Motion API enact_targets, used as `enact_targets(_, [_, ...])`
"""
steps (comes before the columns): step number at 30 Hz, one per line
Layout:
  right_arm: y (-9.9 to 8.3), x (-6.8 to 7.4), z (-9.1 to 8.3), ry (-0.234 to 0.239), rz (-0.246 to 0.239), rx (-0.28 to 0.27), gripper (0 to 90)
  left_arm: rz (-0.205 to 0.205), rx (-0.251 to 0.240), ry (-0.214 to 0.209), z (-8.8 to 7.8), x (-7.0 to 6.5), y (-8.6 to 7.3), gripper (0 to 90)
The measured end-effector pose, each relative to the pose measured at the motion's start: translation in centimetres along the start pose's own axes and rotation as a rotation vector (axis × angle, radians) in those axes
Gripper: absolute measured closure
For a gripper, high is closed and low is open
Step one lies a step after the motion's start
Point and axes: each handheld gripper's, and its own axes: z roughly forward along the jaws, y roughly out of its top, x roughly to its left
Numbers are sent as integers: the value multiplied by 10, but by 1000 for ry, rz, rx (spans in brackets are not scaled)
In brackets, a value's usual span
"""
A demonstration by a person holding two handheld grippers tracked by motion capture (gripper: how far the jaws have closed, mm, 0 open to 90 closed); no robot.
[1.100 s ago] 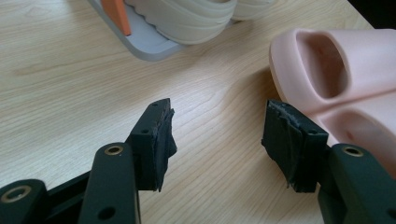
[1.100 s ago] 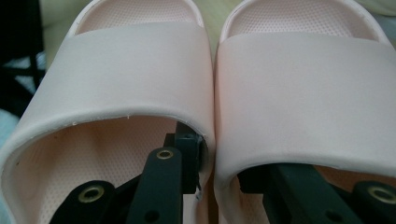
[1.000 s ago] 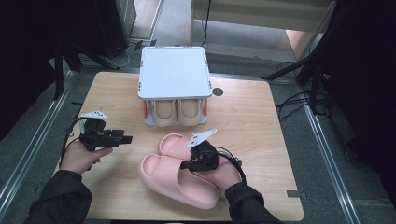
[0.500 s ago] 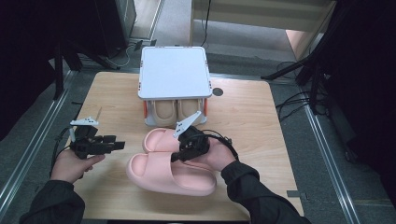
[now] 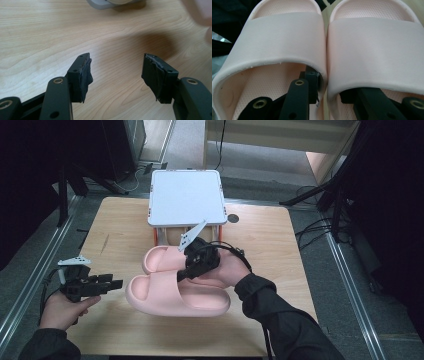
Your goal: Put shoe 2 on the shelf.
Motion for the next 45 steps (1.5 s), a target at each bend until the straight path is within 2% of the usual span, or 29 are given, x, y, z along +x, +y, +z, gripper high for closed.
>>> enact_targets(5, [8, -1, -12, 3, 12, -2, 741, -1, 11, 16, -2, -1, -4, 393])
enact_targets(11, [21, -3, -29, -8, -9, -11, 741, -2, 18, 31, -3, -1, -7, 391])
enact_targets(17, [35, -14, -43, -45, 7, -22, 740, 1, 21, 25, -1, -2, -6, 390])
enact_targets(18, [39, -19, -48, -66, 20, -29, 740, 2, 26, 26, -1, -2, -6, 390])
enact_targets(21, [43, -25, -54, -85, 37, -41, 740, 6, 24, 28, 0, -2, -5, 390])
enact_targets(22, [45, -27, -56, -93, 49, -46, 741, 4, 21, 26, 0, -3, -5, 390])
enact_targets(23, [49, -32, -60, -115, 77, -52, 742, 6, 20, 26, 0, -3, -4, 390])
enact_targets(27, [58, -44, -67, -193, 133, -57, 743, 15, 24, 11, 3, -4, -1, 390])
enact_targets(34, [70, -68, -76, -332, 276, -79, 742, 39, 39, -14, 14, -7, 9, 390])
enact_targets(36, [73, -75, -77, -381, 324, -90, 742, 44, 42, -36, 19, -9, 12, 388])
enact_targets(40, [77, -91, -75, -468, 423, -144, 743, 81, 61, -71, 31, -18, 21, 388])
enact_targets(43, [82, -103, -70, -542, 489, -158, 743, 115, 75, -88, 40, -24, 27, 389])
enact_targets(45, [87, -112, -68, -579, 529, -154, 742, 123, 81, -108, 45, -29, 31, 388])
